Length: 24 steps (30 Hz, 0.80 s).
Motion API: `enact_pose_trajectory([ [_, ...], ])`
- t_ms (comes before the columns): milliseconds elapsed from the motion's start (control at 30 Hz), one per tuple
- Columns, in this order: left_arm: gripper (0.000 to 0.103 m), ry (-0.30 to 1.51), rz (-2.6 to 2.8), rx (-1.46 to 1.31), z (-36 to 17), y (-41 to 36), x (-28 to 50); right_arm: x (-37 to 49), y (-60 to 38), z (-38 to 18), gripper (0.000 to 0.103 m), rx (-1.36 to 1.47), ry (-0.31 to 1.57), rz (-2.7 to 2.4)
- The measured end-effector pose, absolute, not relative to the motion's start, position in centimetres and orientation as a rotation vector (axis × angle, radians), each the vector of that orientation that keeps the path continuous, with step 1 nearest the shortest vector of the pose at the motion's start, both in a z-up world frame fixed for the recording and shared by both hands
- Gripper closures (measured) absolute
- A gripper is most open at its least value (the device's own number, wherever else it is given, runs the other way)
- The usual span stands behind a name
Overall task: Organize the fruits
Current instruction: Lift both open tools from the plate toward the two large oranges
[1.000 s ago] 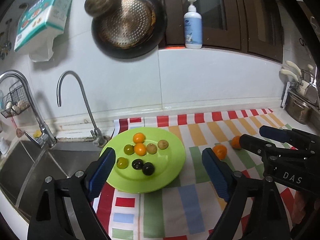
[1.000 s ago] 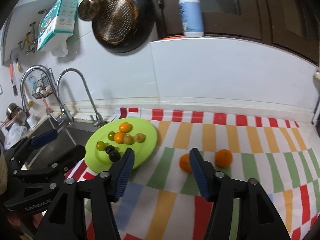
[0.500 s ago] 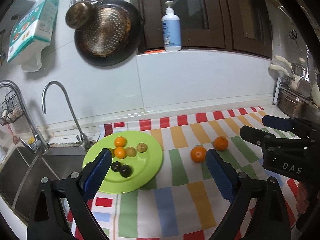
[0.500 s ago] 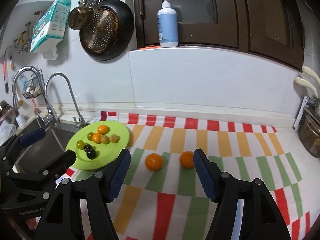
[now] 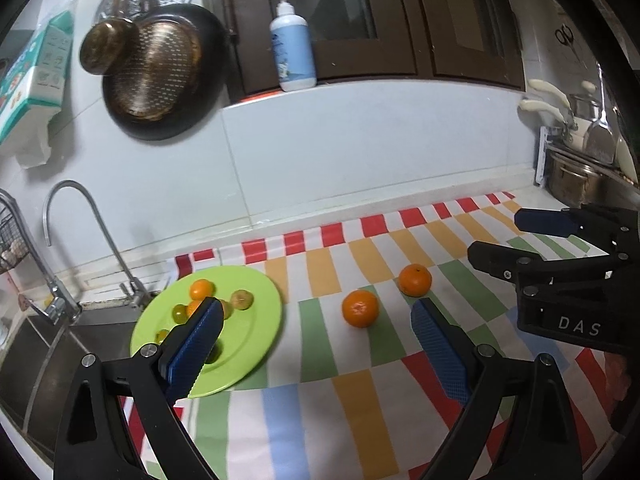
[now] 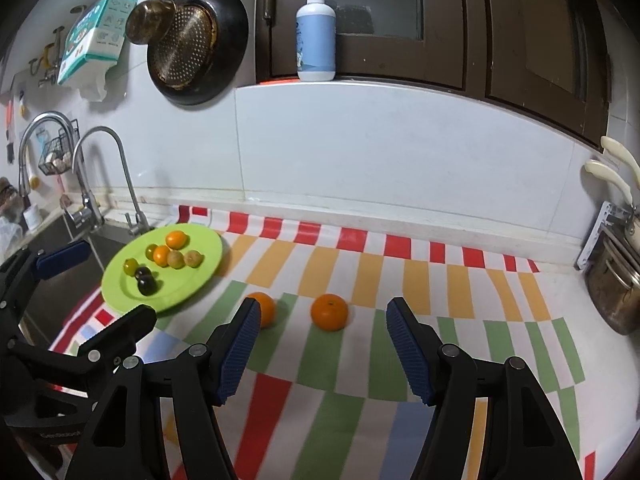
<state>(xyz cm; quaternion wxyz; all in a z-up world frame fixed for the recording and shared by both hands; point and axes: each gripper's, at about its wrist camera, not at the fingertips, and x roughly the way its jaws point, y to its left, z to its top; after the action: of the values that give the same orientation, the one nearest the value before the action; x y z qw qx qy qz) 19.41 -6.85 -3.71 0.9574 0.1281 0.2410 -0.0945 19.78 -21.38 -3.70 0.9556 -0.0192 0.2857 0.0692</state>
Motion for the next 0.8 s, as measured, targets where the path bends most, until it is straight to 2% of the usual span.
enact_pose_trajectory([
  [600,0.007,0.601,-0.281,0.296,-9.3,-9.2,24.4,24.4,-22.7,-8.5,0.037,-0.118,0.673,0.207],
  [800,0.015,0.649,-0.293,0.301,-10.5,-9.5,26.4,26.1,-22.5,-10.3,0.037,-0.129,0.708,0.23],
])
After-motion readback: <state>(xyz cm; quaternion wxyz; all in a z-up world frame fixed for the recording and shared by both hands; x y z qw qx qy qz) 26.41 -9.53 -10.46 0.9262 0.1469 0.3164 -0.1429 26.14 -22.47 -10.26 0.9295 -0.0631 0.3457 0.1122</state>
